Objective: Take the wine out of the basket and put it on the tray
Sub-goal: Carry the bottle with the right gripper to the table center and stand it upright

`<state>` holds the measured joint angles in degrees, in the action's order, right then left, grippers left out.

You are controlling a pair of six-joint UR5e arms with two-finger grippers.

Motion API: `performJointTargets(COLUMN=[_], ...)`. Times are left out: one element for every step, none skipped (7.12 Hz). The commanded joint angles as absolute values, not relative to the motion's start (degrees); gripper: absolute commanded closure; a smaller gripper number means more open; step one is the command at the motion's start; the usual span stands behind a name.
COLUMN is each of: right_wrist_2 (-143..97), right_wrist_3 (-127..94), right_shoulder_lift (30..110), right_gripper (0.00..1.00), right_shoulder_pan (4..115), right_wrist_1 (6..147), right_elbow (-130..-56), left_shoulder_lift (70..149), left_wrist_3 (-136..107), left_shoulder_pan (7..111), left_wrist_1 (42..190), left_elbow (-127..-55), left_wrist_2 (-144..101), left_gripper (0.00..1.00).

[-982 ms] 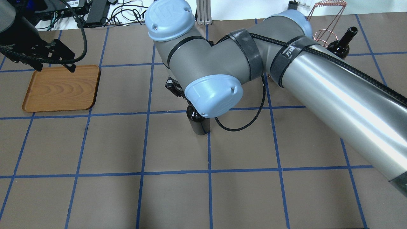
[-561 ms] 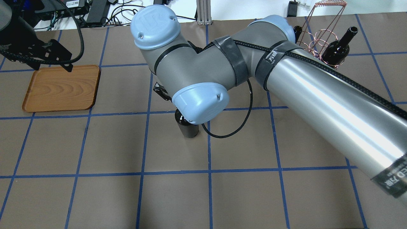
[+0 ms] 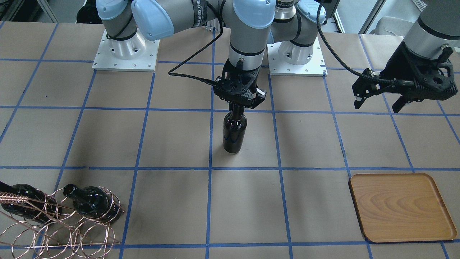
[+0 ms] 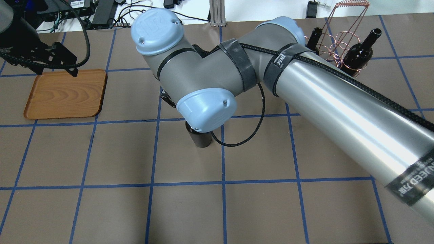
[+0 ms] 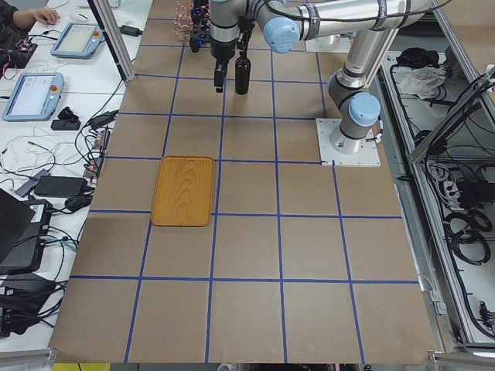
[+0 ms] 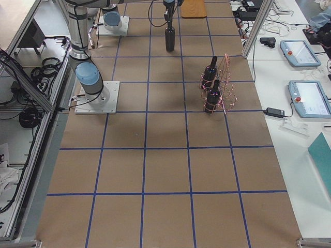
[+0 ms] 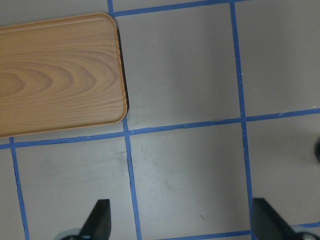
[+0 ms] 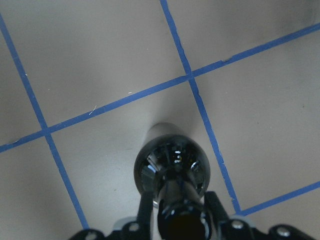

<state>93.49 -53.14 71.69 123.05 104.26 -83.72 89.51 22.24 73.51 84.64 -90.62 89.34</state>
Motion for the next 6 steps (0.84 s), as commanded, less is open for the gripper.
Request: performJointTargets(right_wrist_2=[93.2, 93.2, 93.3, 93.9, 93.8, 93.4], right_wrist_3=[-52.7, -52.6, -50.2, -45.7, -41.3, -33.9], right_shoulder_lift=[71.9, 72.4, 74.8, 77.4, 79.4, 81.7], right_gripper=[0.00, 0.00, 0.00, 0.00, 0.00, 0.00], right_shoulder_pan=[123.0, 123.0, 122.2, 120.8, 116.9, 111.2], right_wrist_1=[104.0, 104.0, 103.5, 99.9, 97.0, 94.3], right_elbow=[-83.7, -83.2, -83.0, -82.9, -82.9, -82.9], left_shoulder_lift=[89.5, 89.3, 89.3, 89.3, 89.6, 89.8], left_wrist_3=[22.2, 22.2, 22.2, 22.2, 22.2, 21.5], left_shoulder_pan=[73.5, 73.5, 73.7, 73.7, 73.7, 74.6], left_wrist_1=[84.6, 85.3, 85.6, 85.6, 84.8, 85.0], left_elbow=[-90.6, -90.6, -90.6, -90.6, -90.6, -90.7], left_wrist_2=[89.3, 89.5, 89.5, 89.6, 89.4, 88.6], left_gripper=[0.00, 0.00, 0.00, 0.00, 0.00, 0.00])
